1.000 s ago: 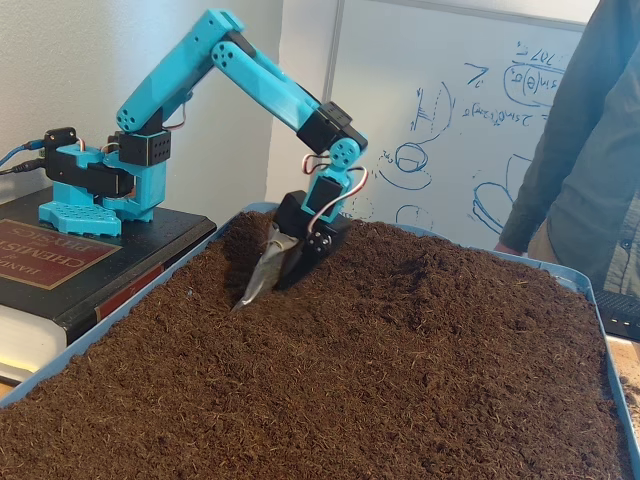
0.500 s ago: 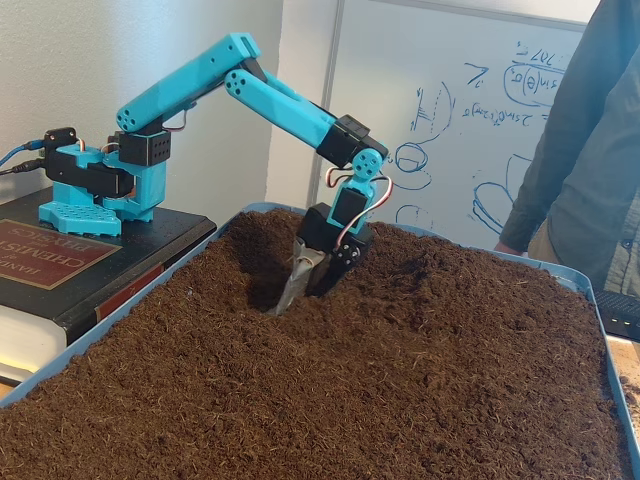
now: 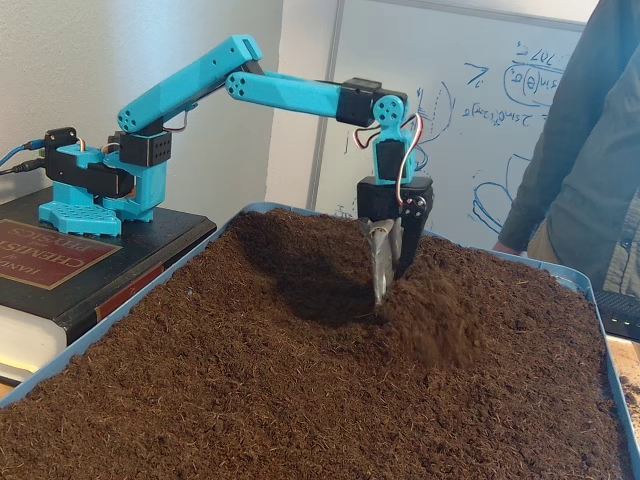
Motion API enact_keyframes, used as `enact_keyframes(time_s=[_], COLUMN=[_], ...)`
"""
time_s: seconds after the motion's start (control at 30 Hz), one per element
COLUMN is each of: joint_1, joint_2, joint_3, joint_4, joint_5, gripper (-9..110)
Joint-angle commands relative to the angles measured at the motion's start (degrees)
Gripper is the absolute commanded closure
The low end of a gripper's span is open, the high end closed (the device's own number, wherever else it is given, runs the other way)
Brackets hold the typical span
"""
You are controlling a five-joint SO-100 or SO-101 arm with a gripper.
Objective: Build a berm.
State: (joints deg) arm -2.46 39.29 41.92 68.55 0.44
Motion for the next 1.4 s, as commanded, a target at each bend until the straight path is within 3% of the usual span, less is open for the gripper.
enact_keyframes(time_s=[0.0,0.13,0.53,0.7,0.97,1.37], joint_1=[1.1,1.1,3.8,8.5,16.4,22.3], joint_2=[4.9,12.8,28.1,27.2,27.5,18.9], joint_3=[-6.0,-3.6,7.4,18.8,32.3,36.3], joint_4=[-1.1,1.8,31.9,28.7,22.6,14.5], joint_5=[-0.5,-0.4,-0.6,-1.1,-10.0,-14.8], gripper=[101,101,101,101,101,101])
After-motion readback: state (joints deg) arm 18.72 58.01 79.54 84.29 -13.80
